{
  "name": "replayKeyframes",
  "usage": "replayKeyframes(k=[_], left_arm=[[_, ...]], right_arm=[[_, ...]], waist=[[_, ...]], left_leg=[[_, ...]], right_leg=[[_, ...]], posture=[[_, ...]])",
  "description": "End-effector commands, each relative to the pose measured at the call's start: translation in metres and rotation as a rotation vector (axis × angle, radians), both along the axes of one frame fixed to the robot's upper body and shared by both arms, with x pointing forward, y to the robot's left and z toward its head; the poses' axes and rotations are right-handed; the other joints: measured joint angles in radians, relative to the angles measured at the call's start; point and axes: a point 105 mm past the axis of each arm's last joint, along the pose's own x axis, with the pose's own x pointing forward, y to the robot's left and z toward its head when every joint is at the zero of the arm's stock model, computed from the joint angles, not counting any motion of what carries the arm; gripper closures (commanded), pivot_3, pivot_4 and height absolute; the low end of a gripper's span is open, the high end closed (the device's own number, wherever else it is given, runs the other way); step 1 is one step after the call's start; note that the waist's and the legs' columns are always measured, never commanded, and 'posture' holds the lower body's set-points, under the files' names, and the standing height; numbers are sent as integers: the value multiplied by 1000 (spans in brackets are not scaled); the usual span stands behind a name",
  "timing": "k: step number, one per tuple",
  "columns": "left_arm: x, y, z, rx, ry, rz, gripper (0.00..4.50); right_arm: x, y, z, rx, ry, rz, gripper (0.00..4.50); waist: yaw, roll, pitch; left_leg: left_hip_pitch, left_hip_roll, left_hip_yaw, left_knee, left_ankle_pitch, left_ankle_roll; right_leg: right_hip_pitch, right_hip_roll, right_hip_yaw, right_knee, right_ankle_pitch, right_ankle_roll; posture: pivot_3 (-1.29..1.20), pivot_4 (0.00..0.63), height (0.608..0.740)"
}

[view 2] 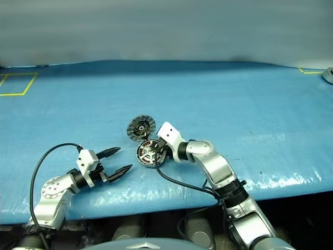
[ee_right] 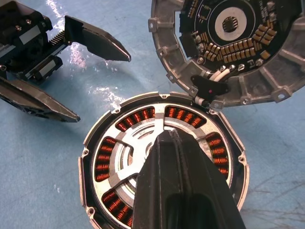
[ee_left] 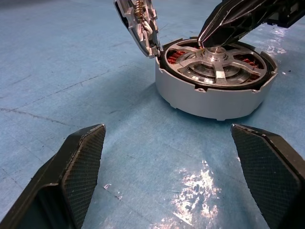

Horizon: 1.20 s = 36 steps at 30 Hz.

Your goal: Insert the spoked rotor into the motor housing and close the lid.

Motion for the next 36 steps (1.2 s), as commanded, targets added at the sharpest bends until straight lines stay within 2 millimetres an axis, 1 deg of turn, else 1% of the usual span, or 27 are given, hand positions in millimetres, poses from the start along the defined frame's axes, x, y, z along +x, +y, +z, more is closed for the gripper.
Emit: replayKeyframes(k=[1, 4, 6, 10, 14, 17, 19, 21, 23, 24, 27, 30, 31, 32, 33, 36], left_arm=[[2, 3, 14, 4, -64, 6, 0], [2, 4, 13, 5, -65, 15, 0], [2, 5, 13, 6, -66, 18, 0], [2, 6, 14, 5, -71, 23, 0], [3, 6, 14, 3, -74, 24, 0], [4, 6, 15, -4, -83, 38, 0], [8, 9, 19, -47, -85, 85, 0], [13, 13, 21, -50, -83, 132, 0], [19, 22, 18, -1, -66, 182, 0], [20, 25, 17, -6, -46, 198, 0], [30, 34, 25, -34, -47, 253, 593], [44, 35, 38, -62, -97, 268, 1626], [50, 35, 42, -69, -108, 270, 1899], [56, 36, 44, -77, -111, 276, 2293], [63, 36, 46, -81, -111, 281, 2565], [83, 34, 48, -57, -106, 282, 3612]], right_arm=[[-2, -2, -20, -65, 40, -19, 4481], [-4, -4, -25, -95, 29, -22, 4481], [-4, -3, -19, -73, 11, -20, 4481], [-2, -3, 11, 25, -57, -9, 4481], [4, -6, 50, 75, -173, -16, 4481], [12, -10, 68, 83, -244, -46, 4481], [13, -12, 73, 81, -268, -53, 4481], [14, -15, 74, 74, -282, -68, 4481], [19, -26, 74, 56, -300, -133, 4481], [21, -32, 74, 51, -307, -165, 4481], [19, -49, 71, 41, -298, -230, 4500], [16, -63, 59, 8, -266, -285, 4500], [15, -67, 54, -18, -261, -297, 4500], [13, -70, 51, -38, -261, -303, 4500], [11, -72, 50, -35, -258, -310, 4500], [7, -74, 51, -16, -249, -331, 4500]], waist=[[-2, 0, 0], [-3, 0, -1], [-4, 0, -1], [-4, 0, -1], [-4, 1, -1], [-7, 1, -1], [-8, 1, -1], [-8, 1, -1], [-6, 1, 0], [-4, 0, 0], [-2, 0, 0], [4, 0, 0], [6, 0, 0], [6, 0, 0], [6, 0, 0], [-1, 0, 0]], left_leg=[[0, 0, 0, 0, 0, 0], [2, 0, 0, 0, 0, 0], [3, 0, 0, 0, 0, 0], [3, 0, 0, 0, 0, 0], [0, 0, 0, 0, 0, 0], [0, 0, 0, 0, 0, 0], [0, 0, 0, 0, 0, 0], [0, 0, 0, -1, 0, 0], [0, 0, 0, -1, 0, 0], [0, 0, 0, -1, 0, 0], [-1, -1, 0, -1, 0, 0], [-1, -1, -1, -1, 0, 0], [-1, -1, -1, -1, 0, 0], [-1, -1, -1, -1, 0, 0], [-1, -1, -1, 0, 0, 0], [0, -1, 0, 0, 0, 0]], right_leg=[[0, 0, 0, 0, 0, 0], [2, 0, 0, 0, -1, 2], [3, 0, 0, 0, -2, 1], [3, 0, 0, 0, -3, 2], [0, 0, 0, 0, -1, 2], [-1, 0, 0, 0, 0, 1], [0, 0, 0, 0, 0, 1], [0, 0, 0, 0, 0, 1], [-1, 0, 0, 0, 0, 1], [-1, 0, 0, 0, 0, 1], [-1, 0, 0, 0, 0, 1], [0, 0, 0, 0, 0, 1], [0, 0, 0, 0, 0, 1], [0, 0, 0, 0, 0, 1], [0, 0, 0, 0, 0, 1], [0, 0, 0, 0, -1, 3]], posture=[[0, 150, 740], [0, 150, 740], [0, 150, 740], [0, 150, 740], [0, 150, 740], [0, 150, 740], [0, 150, 740], [0, 150, 740], [0, 150, 740], [0, 150, 740], [0, 150, 740], [0, 150, 740], [0, 150, 740], [0, 150, 740], [0, 150, 740], [0, 150, 740]])
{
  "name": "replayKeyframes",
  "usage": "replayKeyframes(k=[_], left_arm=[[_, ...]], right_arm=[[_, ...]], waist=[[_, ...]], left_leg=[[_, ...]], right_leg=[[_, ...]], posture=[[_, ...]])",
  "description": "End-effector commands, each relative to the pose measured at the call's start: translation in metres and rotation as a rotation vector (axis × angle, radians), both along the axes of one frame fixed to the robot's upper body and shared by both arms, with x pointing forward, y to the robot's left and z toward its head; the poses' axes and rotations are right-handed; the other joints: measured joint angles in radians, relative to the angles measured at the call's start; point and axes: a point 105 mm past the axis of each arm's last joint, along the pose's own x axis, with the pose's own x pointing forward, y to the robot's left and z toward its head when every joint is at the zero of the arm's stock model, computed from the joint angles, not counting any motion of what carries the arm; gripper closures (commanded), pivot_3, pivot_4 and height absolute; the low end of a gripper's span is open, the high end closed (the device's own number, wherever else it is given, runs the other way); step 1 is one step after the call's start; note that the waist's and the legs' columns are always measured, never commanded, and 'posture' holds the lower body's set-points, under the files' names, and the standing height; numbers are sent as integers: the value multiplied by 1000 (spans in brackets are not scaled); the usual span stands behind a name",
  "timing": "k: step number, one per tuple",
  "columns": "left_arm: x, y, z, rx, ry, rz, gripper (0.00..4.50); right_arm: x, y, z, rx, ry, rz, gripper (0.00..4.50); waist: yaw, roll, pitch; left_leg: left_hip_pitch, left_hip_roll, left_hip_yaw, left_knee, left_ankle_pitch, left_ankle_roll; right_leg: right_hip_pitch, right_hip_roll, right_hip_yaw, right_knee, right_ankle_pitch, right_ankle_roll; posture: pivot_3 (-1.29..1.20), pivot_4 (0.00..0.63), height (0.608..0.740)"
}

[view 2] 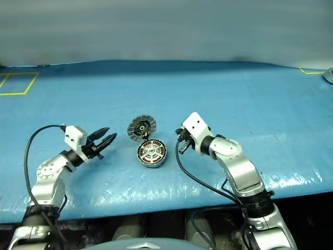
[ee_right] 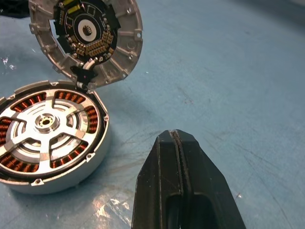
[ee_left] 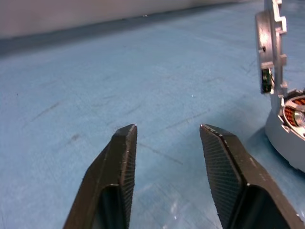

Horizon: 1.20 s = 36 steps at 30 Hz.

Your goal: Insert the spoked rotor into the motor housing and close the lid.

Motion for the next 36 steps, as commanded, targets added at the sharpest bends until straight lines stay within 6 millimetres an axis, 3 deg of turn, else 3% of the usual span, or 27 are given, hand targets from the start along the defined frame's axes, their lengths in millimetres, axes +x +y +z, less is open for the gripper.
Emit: replayKeyframes(k=[1, 3, 10, 13, 20, 36], left_arm=[[18, -1, 6, 20, -7, 5, 3917], [33, -8, 9, 11, 9, -13, 4478], [66, -54, 47, -163, 29, -257, 4478], [70, -74, 52, -149, 45, -354, 4478], [62, -105, 42, -156, 151, -552, 4478], [16, -121, 48, -196, 204, -833, 4478]], right_arm=[[-4, 1, 17, 30, -60, -11, 4500], [-6, -1, 14, 31, -54, -24, 4500], [-24, -9, -3, 11, 3, -30, 4500], [-31, -14, -7, 56, 27, -39, 4500], [-34, -22, -17, 126, 30, -96, 4500], [-26, -28, -23, 118, 49, -127, 4500]], waist=[[-5, 0, 0], [-3, 0, 0], [5, -2, 1], [-1, -2, 1], [-22, -2, 1], [-19, -2, 1]], left_leg=[[0, 0, 0, 0, 0, 0], [0, 0, 0, 0, 0, 0], [-2, -2, -2, 0, 0, 0], [-3, -3, -2, 0, 0, 0], [-2, -3, -2, 0, 0, 0], [-2, -3, -2, 1, 0, 0]], right_leg=[[0, 0, 0, 0, 0, 0], [0, 0, 0, 0, 0, 0], [0, 0, 0, -1, 1, 0], [1, -1, 1, -1, 2, -1], [1, 0, 1, -1, 1, 1], [1, 0, 2, 0, 1, 0]], posture=[[0, 150, 740], [0, 150, 740], [0, 150, 740], [0, 150, 740], [0, 150, 740], [0, 150, 740]])
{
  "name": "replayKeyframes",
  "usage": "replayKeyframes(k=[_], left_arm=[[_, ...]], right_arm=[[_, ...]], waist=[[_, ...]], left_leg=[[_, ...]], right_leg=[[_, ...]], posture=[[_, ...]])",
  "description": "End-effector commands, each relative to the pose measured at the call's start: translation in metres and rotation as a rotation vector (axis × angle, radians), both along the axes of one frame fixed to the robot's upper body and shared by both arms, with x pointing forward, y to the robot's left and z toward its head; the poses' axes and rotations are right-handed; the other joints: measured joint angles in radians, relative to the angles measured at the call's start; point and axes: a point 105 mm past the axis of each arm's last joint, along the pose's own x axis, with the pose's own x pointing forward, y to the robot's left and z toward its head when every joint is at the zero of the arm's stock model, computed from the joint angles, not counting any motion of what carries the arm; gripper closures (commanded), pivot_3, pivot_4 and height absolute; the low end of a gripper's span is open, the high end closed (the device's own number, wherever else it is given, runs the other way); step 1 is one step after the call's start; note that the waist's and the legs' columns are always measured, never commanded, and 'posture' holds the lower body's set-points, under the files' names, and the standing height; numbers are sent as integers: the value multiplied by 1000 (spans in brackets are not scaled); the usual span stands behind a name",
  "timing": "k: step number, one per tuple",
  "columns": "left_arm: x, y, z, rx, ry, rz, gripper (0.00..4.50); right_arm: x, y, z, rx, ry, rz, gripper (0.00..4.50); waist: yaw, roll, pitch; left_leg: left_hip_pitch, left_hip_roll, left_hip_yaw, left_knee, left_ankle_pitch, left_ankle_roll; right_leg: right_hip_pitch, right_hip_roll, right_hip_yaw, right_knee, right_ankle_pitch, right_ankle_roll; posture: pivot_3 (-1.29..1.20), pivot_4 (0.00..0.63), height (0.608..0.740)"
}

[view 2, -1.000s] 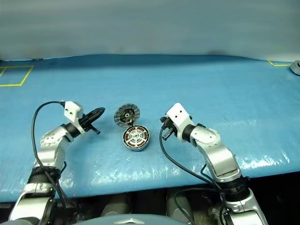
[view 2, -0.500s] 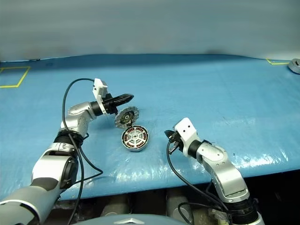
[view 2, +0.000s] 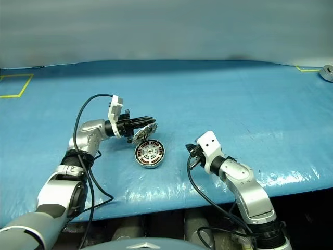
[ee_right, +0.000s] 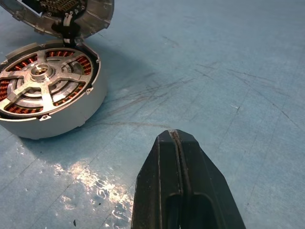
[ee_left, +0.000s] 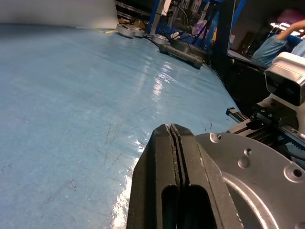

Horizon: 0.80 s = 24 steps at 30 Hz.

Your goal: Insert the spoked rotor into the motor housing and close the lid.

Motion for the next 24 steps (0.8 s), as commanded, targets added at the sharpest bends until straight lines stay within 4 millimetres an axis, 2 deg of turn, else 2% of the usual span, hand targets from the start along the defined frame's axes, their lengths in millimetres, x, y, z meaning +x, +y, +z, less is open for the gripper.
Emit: replayKeyframes(k=[1, 5, 12, 18, 24], left_arm=[[-10, -8, 11, 37, -49, -85, 4478], [-15, -10, 2, 99, -37, -110, 4478], [-25, -3, -28, 259, -17, -127, 4478], [-20, 9, -25, 259, -24, -54, 4478], [-23, 18, -30, 315, -35, -34, 4478]], right_arm=[[5, -2, 12, 9, -51, -11, 4500], [8, -5, 12, -1, -51, -29, 4500], [11, -7, 9, -14, -51, -57, 4500], [13, -5, 9, -13, -59, -62, 4500], [20, -2, 12, -8, -79, -73, 4500]], waist=[[2, 0, 0], [2, 0, 0], [0, 0, 0], [2, 0, 0], [0, 0, 0]], left_leg=[[0, 0, 0, 0, 0, 0], [0, 0, 0, 1, 0, 0], [1, 0, 0, 0, 0, 0], [1, 0, 0, 1, 0, 0], [1, 0, 0, 1, 0, 0]], right_leg=[[0, 0, 0, 0, 0, 0], [1, 0, 0, 0, 0, 0], [0, 0, 0, 0, 0, 0], [1, 0, 0, 0, -1, 1], [1, 0, 0, 0, 0, 1]], posture=[[0, 150, 740], [0, 150, 740], [0, 150, 740], [0, 150, 740], [0, 150, 740]])
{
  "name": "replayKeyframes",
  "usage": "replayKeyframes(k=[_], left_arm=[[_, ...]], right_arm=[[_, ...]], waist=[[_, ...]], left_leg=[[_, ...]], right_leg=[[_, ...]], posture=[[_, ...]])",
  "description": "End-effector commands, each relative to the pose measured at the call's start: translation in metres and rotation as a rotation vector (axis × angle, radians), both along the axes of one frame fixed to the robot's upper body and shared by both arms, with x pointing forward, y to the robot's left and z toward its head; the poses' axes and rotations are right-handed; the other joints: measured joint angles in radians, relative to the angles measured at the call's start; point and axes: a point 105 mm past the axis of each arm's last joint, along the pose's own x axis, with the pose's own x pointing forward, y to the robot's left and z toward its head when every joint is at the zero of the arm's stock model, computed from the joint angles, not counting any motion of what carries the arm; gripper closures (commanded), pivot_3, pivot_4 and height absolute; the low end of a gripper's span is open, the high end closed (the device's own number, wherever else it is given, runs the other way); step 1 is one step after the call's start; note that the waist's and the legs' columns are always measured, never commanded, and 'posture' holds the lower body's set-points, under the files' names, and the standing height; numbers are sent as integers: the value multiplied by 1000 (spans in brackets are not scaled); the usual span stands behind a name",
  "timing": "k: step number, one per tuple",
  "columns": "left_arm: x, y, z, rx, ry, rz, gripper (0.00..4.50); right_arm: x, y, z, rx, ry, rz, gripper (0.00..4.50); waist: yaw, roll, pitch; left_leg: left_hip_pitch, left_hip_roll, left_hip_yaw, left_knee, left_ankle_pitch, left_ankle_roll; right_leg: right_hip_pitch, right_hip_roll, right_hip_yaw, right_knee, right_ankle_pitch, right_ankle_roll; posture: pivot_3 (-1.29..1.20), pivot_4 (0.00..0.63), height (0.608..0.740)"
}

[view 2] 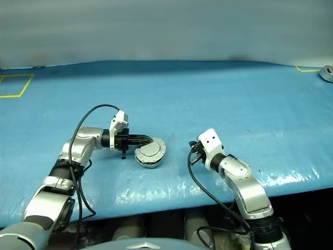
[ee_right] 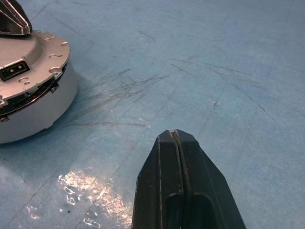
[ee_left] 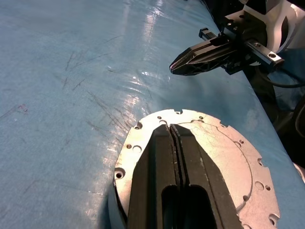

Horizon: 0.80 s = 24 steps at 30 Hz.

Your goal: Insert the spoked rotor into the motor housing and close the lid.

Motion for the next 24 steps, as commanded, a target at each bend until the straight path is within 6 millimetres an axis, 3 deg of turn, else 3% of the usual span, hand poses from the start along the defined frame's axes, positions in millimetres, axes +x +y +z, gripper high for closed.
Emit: replayKeyframes(k=[1, 9, 17, 20, 24], left_arm=[[-3, 3, 3, 16, -36, -1, 4478], [-16, 13, -9, 95, -15, -21, 4478], [0, 29, 26, -61, -160, 159, 4478], [-5, 44, 29, -47, -230, 223, 4478], [-20, 62, 27, -33, -299, 331, 4500]], right_arm=[[7, 4, 14, 14, -68, 0, 4500], [12, 14, 29, 79, -116, 16, 4500], [4, 43, 45, 253, -123, 141, 4500], [-3, 59, 43, 231, -124, 221, 4500], [-14, 79, 46, 231, -135, 326, 3624]], waist=[[1, 0, 0], [-1, 0, 0], [0, 1, 0], [-4, 1, 0], [-5, 1, 0]], left_leg=[[0, 0, 0, 0, 0, 0], [0, 0, 0, 0, 0, 0], [0, 0, 0, 0, 0, 0], [0, 1, 0, 0, 0, 0], [1, 1, 1, -2, 0, 0]], right_leg=[[0, 0, 0, 0, 0, 0], [0, 0, 0, 0, 0, -1], [0, 0, 0, 1, 0, -1], [0, 0, 0, 1, 1, -1], [-1, 0, 0, 0, 0, -2]], posture=[[0, 150, 740], [0, 150, 740], [0, 150, 740], [0, 150, 740], [0, 150, 740]])
